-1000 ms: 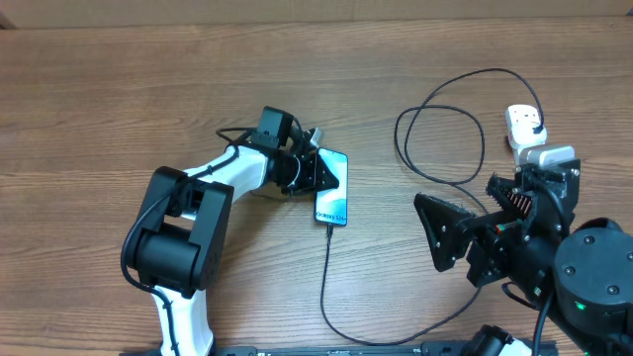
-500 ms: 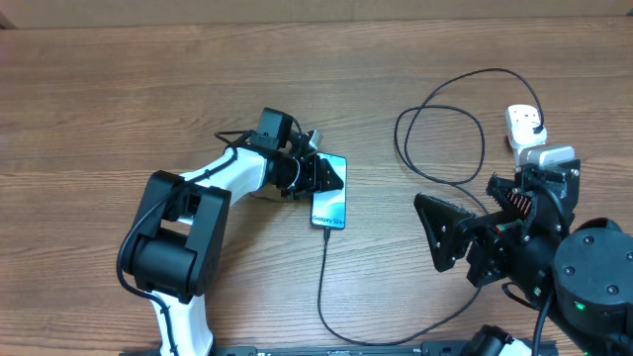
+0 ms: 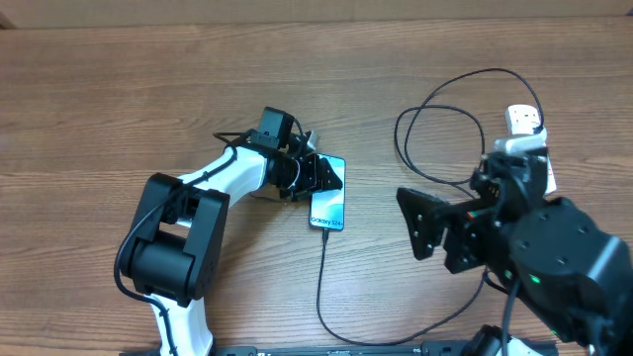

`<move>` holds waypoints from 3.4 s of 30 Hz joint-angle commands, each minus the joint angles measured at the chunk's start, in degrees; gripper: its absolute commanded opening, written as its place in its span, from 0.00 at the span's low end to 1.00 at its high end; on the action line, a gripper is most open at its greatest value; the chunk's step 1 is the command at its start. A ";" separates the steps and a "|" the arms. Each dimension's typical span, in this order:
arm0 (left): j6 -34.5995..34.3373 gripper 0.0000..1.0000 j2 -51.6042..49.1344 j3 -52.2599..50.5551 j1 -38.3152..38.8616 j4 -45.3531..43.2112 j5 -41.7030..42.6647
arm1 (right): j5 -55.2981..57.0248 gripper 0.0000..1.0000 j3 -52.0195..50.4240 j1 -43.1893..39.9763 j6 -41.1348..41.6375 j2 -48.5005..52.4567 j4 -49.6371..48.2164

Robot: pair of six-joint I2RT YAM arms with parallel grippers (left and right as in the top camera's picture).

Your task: Plug charger to phone and switch on socket

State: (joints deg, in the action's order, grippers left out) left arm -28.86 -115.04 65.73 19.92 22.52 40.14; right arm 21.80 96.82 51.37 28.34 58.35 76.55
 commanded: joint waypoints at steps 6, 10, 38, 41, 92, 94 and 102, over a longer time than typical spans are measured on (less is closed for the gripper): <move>-1.42 0.56 -2.71 -2.19 0.52 3.21 -12.24 | -1.07 1.00 0.92 -0.13 0.24 2.10 -0.13; -1.38 0.57 -2.71 -2.14 0.52 3.41 -12.22 | -1.99 1.00 0.92 -0.13 0.22 2.23 -0.37; -0.92 0.62 -2.71 -1.60 0.33 11.23 -20.72 | -1.99 1.00 0.92 -0.13 0.22 2.23 -0.09; -0.52 0.63 -2.71 -1.60 0.35 11.23 -20.83 | -1.99 1.00 0.92 -0.13 0.20 2.23 0.00; 10.88 1.00 57.09 25.57 -5.01 53.68 -55.74 | -14.10 0.04 0.92 -64.15 8.33 27.56 7.04; 10.86 1.00 56.98 25.40 -5.01 55.21 -55.15 | -16.13 0.04 0.92 -68.35 7.13 31.04 5.95; 10.86 1.00 55.60 25.38 -5.01 56.54 -55.15 | -23.06 0.04 0.92 -78.79 1.05 45.77 0.96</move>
State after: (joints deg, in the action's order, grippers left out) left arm -19.03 -59.07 91.33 14.63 78.91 -14.24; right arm 4.43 96.84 -25.80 33.98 100.84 78.24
